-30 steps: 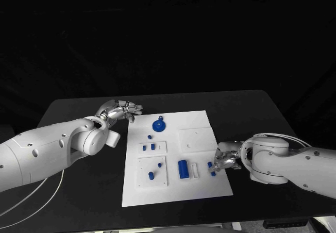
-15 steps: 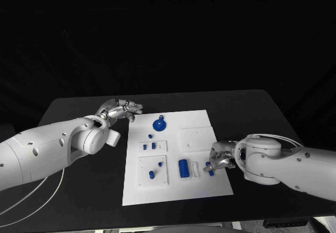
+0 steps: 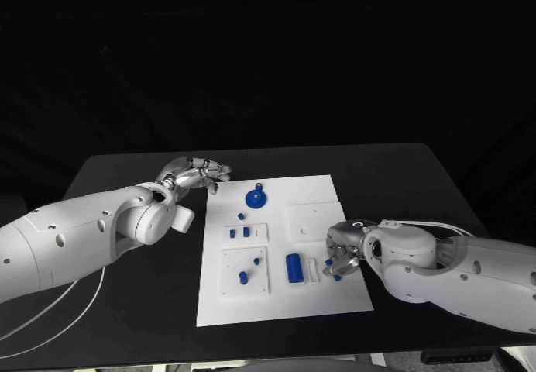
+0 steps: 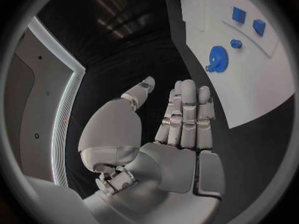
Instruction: Assemble the parts on the task board
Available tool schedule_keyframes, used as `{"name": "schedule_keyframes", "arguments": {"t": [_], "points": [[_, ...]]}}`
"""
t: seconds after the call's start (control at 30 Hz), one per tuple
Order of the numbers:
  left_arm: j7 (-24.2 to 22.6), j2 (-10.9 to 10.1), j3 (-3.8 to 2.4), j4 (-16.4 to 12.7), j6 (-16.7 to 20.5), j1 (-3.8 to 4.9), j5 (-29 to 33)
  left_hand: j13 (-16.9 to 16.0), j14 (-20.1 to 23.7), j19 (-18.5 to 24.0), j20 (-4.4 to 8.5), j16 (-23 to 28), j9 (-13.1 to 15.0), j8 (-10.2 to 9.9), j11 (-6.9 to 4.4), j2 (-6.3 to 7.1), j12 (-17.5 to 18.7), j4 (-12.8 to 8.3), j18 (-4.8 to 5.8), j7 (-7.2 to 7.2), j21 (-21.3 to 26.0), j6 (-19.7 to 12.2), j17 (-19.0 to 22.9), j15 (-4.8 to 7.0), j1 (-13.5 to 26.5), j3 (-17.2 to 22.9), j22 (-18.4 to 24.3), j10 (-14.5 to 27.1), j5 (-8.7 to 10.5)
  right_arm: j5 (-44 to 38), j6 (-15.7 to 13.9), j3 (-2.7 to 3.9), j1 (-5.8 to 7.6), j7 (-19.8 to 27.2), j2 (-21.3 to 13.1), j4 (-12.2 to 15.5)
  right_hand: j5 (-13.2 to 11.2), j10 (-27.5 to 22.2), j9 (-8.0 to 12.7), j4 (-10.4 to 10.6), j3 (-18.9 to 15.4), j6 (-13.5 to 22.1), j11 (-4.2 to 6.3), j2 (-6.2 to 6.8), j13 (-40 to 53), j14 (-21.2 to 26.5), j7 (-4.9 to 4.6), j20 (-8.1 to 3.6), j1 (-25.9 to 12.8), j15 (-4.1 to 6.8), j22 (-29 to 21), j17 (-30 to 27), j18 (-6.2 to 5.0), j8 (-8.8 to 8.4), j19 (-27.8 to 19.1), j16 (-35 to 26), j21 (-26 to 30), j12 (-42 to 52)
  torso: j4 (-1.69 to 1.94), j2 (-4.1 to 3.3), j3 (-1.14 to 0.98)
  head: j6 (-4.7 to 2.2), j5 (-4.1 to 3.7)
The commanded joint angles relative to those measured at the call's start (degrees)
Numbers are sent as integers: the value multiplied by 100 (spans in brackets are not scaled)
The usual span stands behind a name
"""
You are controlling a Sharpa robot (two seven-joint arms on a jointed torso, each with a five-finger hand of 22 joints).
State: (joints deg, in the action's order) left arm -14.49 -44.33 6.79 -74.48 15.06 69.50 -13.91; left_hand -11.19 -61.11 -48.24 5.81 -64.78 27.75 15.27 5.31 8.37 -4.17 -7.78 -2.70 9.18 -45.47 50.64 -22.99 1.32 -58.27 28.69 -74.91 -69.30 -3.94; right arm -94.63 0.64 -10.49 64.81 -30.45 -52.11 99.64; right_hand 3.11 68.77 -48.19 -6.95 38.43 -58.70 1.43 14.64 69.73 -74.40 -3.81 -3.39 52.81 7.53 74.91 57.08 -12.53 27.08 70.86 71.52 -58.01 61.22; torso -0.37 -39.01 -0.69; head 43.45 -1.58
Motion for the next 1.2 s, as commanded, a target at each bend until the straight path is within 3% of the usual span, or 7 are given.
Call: {"name": "schedule_keyframes", "arguments": {"t": [0.03,0.3,0.47,0.7,1.0,1.2], "points": [[-39,1,-4,-15,-108,3,-116,5,5,-40,78,22,-7,18,12,-40,11,13,-129,13,19,-25,-9,-37,13,2,-66,10,19,-321,364,-154,-188,-100,30,-110,-30,-1,969,-108,46,41,5,-93,-6,-33,-108,16,231,-12,56,-11,-244,-1092,7,-39,-16,-18,0,0,-5,5,13],[-26,-3,-4,-18,-114,3,-115,6,5,-40,77,22,-8,18,13,-42,12,12,-128,14,19,-27,-9,-38,13,0,-67,12,20,432,419,-153,-189,-142,-34,-126,-29,19,1014,-195,390,-34,12,-306,-18,-38,-100,57,480,-6,42,-16,-247,-1122,5,-57,3,-23,-2,-2,-3,3,11],[-16,-11,-4,-18,-110,3,-115,6,5,-40,76,22,-8,18,13,-44,12,12,-129,14,19,-28,-10,-38,12,-1,-68,13,20,922,511,-153,-189,-161,-76,-157,15,15,1065,-197,630,-65,4,-465,-34,-46,-109,98,441,-16,46,-18,-247,-1165,9,-66,1,-40,3,-2,0,6,6],[-6,-11,-4,-21,-114,3,-116,6,5,-40,76,22,-9,17,13,-48,13,11,-129,15,20,-30,-10,-38,10,-1,-69,15,19,1263,513,-153,-188,-157,-113,-226,459,-5,1141,-275,994,-90,-12,-673,-50,-53,-125,139,275,-32,58,-20,-247,-1228,-2,-83,0,-58,-1,0,0,2,10],[-4,-12,-4,-26,-109,3,-116,7,4,-41,76,22,-11,15,14,-52,13,12,-129,17,20,-35,-12,-39,11,-2,-70,17,17,1745,351,-143,-185,-52,-159,-245,1127,-10,1208,-282,1239,-88,-29,-748,-60,-66,-143,147,-65,-47,62,-16,-247,-1285,20,-95,-10,-55,-2,-3,-2,4,17],[-2,-11,-4,-26,-102,3,-116,7,2,-42,75,21,-13,12,15,-52,14,12,-129,20,20,-43,-13,-39,10,-4,-71,19,16,1919,126,-103,-161,32,-198,-187,1418,6,1238,-330,1284,-120,-24,-777,-62,-77,-137,135,-188,-42,66,-8,-247,-1292,43,-91,-25,-39,0,-1,-2,1,18]]}}
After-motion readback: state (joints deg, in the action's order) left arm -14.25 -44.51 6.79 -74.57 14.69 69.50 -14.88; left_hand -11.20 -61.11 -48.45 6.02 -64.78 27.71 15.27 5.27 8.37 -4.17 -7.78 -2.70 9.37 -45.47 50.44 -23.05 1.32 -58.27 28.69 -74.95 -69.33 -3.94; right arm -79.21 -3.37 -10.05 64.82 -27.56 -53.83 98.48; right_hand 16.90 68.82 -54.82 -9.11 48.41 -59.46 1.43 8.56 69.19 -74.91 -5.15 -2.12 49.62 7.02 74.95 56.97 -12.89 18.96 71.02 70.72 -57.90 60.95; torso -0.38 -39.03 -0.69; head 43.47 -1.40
